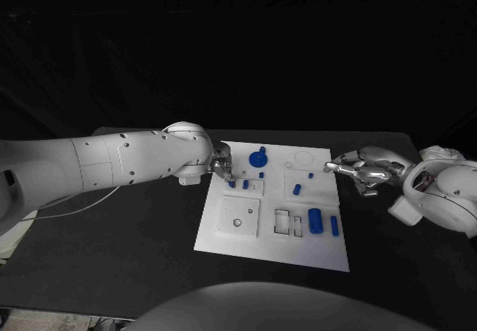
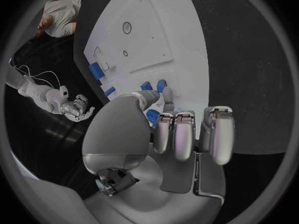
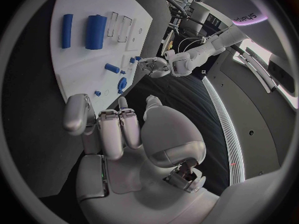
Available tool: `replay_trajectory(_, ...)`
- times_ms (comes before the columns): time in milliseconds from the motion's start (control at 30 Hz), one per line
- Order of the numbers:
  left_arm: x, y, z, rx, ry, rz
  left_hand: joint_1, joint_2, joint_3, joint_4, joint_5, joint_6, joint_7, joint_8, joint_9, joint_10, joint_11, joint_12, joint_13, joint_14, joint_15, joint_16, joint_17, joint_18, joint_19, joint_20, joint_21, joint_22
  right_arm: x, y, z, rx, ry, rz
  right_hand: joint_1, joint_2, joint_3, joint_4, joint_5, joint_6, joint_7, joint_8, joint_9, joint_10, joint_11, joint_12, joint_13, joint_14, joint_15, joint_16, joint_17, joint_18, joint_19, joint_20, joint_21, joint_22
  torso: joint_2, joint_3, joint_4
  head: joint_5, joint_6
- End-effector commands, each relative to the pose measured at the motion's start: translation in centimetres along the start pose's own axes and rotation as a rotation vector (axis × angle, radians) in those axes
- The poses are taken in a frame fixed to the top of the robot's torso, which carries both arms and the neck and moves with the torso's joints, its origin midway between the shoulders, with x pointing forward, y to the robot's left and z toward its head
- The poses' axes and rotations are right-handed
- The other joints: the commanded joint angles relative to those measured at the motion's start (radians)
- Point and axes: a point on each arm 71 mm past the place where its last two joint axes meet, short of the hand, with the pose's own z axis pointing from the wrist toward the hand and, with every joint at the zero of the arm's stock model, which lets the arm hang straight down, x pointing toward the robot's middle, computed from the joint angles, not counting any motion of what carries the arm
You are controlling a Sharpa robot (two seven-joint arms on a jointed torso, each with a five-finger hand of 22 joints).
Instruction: Assemble the parts on the task board
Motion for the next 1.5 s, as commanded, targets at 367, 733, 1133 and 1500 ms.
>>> replay_trajectory(367, 0.02, -0.25, 0.1, -0.003, 0.002, 0.012, 0.004, 0.006, 0.048, -0.039, -0.004, -0.001, -0.003, -0.004, -0.001, 0.099, 0.001, 0.006, 0.263, 0.105, -0.001, 0.002, 0.263, -0.006, 0.077, -0.005, -0.008, 0.249, 0.16, 0.0, 0.04, -0.006, 0.011, 0.0, 0.01, 0.0, 0.006, -0.001, 0.007, 0.004, 0.001, -0.006, -0.001, -0.003, -0.005, -0.003, 0.137, -0.008, 0.002, -0.006, 0.114, 0.007, -0.007, -0.002, -0.006, 0.143, 0.0, 0.0004, 0.0003, -0.002, 0.0)
replay_trajectory(733, 0.1, -0.05, 0.19, -0.02, 0.007, 0.022, 0.002, 0.006, 0.048, -0.039, -0.005, -0.001, -0.003, -0.004, -0.001, 0.099, 0.001, 0.006, 0.263, 0.105, 0.0, 0.002, 0.263, -0.005, 0.075, -0.005, -0.01, 0.248, 0.17, 0.0, 0.05, -0.007, 0.01, 0.0, 0.013, -0.001, 0.006, -0.002, 0.008, 0.004, 0.001, -0.006, -0.002, -0.003, -0.005, -0.003, 0.137, -0.008, 0.002, -0.006, 0.114, 0.007, -0.007, -0.002, -0.007, 0.143, 0.001, 0.0001, 0.0008, -0.002, 0.0)
replay_trajectory(1133, 0.06, -0.47, 0.29, -0.007, -0.008, 0.025, 0.0, 0.007, 0.049, -0.039, -0.006, -0.003, -0.002, -0.005, -0.001, 0.099, 0.002, 0.006, 0.263, 0.105, 0.0, 0.002, 0.263, -0.005, 0.075, -0.005, -0.011, 0.248, 0.21, 0.04, 0.08, -0.01, 0.009, 0.0, 0.014, -0.002, 0.007, -0.003, 0.008, 0.003, 0.001, -0.006, -0.002, -0.004, -0.005, -0.003, 0.137, -0.008, 0.002, -0.006, 0.114, 0.007, -0.008, -0.002, -0.007, 0.143, 0.001, -0.0002, 0.0005, -0.002, 0.0)
replay_trajectory(1500, -0.08, -0.65, 0.23, 0.01, -0.038, 0.008, 0.0, 0.009, 0.05, -0.04, -0.005, -0.004, -0.002, -0.006, -0.001, 0.099, 0.002, 0.006, 0.263, 0.105, 0.001, 0.002, 0.263, -0.005, 0.074, -0.005, -0.011, 0.248, 0.14, -0.03, 0.07, -0.008, 0.006, 0.001, 0.015, -0.003, 0.007, -0.003, 0.009, 0.003, 0.001, -0.006, -0.002, -0.004, -0.005, -0.003, 0.137, -0.009, 0.002, -0.006, 0.113, 0.007, -0.009, -0.002, -0.008, 0.142, 0.0, -0.0004, 0.0007, -0.003, 0.0)
